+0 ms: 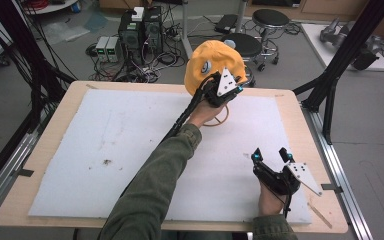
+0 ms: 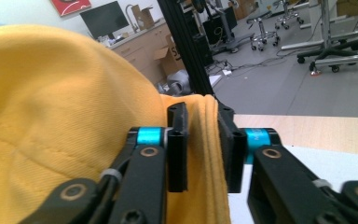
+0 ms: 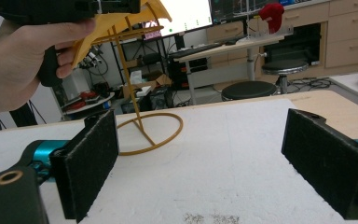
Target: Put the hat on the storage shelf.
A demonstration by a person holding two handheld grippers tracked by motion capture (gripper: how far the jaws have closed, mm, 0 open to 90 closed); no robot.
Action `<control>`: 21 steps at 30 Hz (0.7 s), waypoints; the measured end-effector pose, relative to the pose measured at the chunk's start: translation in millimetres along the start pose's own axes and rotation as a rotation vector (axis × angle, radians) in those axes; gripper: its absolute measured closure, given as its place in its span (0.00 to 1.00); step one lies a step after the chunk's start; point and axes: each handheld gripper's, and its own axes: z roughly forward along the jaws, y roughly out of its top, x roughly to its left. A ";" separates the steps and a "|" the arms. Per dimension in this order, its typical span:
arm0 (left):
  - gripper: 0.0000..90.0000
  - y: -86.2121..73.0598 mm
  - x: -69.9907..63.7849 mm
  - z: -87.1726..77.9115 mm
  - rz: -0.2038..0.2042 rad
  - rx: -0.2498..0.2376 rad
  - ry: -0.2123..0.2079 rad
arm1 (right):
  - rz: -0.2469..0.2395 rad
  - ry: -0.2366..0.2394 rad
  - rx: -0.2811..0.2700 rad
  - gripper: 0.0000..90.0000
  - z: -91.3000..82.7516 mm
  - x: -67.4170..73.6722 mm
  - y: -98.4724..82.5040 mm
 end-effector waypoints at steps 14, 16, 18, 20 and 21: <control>0.53 11.4 5.5 -11.0 -0.065 -0.022 0.017 | 0.001 0.002 0.011 0.11 -0.2 -1.9 -0.4; 0.52 14.0 6.2 -13.4 -0.076 -0.039 0.015 | 0.001 0.001 0.013 0.11 0.0 -1.9 -0.5; 0.51 16.3 7.4 -16.0 -0.073 -0.044 0.011 | 0.008 0.001 0.017 0.11 -0.2 -1.5 -0.5; 0.48 18.3 7.8 -18.0 -0.084 -0.054 0.011 | 0.006 0.002 0.017 0.11 -0.2 -1.8 -0.5; 0.47 19.2 8.4 -19.0 -0.085 -0.060 0.012 | 0.006 0.000 0.017 0.11 -0.3 -1.8 -0.4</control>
